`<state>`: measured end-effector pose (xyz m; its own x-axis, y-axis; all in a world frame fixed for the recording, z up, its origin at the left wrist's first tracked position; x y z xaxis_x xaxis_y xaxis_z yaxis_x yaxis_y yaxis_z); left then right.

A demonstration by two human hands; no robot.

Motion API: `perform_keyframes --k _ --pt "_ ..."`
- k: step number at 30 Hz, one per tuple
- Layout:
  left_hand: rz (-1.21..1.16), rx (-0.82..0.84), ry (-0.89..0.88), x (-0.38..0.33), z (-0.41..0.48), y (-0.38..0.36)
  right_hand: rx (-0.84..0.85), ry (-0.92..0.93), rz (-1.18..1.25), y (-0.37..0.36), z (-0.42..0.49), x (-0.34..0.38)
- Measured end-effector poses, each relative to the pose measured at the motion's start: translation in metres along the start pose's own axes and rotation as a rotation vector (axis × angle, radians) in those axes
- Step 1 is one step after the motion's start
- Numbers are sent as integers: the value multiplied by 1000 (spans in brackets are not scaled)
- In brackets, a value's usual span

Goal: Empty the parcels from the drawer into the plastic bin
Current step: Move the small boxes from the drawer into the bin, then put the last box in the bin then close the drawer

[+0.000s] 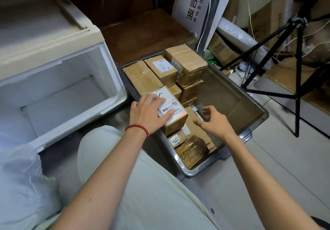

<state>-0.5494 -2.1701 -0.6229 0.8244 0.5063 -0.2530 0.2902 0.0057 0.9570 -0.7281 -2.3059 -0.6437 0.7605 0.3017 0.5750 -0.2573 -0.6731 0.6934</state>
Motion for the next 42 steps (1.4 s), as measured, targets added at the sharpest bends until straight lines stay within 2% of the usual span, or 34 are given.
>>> perform_keyframes --k 3,8,15,25,29,38,42 --pt "18 -39 61 12 -5 17 -86 84 -3 25 -9 23" --pt "14 -110 187 42 -29 73 -96 227 24 42 -14 82" --pt "65 -247 362 100 -76 182 -86 492 -138 54 -20 231" --pt "222 -480 537 181 -133 328 -98 877 -168 62 -47 423" --pt "173 -536 612 211 -142 370 -83 926 -186 67 -50 485" --pt "144 -519 816 266 -138 422 20 900 -185 68 -25 574" --pt "42 -558 806 280 -132 433 107 857 -163 65 -16 598"
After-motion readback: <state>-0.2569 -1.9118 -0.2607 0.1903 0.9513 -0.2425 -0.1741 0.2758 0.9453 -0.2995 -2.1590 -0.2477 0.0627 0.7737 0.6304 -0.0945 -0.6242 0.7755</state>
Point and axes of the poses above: each hand's wrist, its own z-axis towards the middle knuckle, its own y-axis out of the back of the hand, x = y × z, the point moved 4 cm from there along z, towards the middle knuckle, and after that the axes turned 9 degrees about x, right-handed, at the moved point
